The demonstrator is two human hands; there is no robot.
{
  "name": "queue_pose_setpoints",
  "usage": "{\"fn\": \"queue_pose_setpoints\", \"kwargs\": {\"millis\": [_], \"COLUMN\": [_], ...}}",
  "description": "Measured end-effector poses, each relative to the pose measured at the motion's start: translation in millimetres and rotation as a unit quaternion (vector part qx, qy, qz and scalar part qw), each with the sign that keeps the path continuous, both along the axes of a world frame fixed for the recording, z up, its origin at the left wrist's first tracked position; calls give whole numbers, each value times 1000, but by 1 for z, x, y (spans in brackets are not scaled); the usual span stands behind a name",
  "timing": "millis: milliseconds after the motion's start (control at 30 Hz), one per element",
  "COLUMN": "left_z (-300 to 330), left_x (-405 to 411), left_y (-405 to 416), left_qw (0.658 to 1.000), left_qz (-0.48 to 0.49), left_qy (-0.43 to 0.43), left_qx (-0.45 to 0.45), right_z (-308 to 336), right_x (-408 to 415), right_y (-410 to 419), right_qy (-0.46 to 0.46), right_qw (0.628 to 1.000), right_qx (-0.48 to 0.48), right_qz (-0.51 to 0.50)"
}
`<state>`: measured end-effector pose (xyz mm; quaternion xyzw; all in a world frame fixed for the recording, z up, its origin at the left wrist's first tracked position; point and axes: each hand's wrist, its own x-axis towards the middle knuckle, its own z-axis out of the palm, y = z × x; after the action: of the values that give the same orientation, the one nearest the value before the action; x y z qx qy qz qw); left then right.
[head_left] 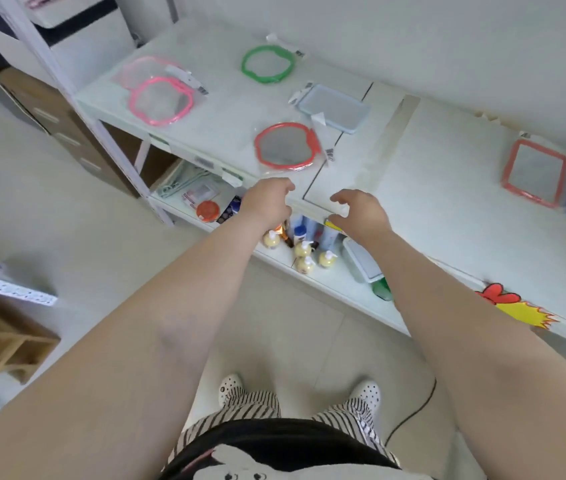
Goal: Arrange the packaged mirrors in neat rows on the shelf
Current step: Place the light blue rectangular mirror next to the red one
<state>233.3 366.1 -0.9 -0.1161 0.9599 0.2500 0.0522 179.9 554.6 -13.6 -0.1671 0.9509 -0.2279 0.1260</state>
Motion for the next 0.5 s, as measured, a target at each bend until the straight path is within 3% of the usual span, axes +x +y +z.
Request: {"fn": "queue_pose_setpoints", "kwargs": {"millis": [233, 500], "left_z": [-7, 1], "left_x": [10, -41], "left_y": [-67, -100], "left_qw": [999, 999], "left_qz": [-13, -33], "left_qy": [2, 18], "left_qx": [35, 19], "right_z": [1, 14], "right_x": [9, -44], "right_y": [-63, -99], "right_qy": [5, 20], "right_qw": [1000, 999], "right_qx": [9, 30], "right_qz": [-20, -37]}}
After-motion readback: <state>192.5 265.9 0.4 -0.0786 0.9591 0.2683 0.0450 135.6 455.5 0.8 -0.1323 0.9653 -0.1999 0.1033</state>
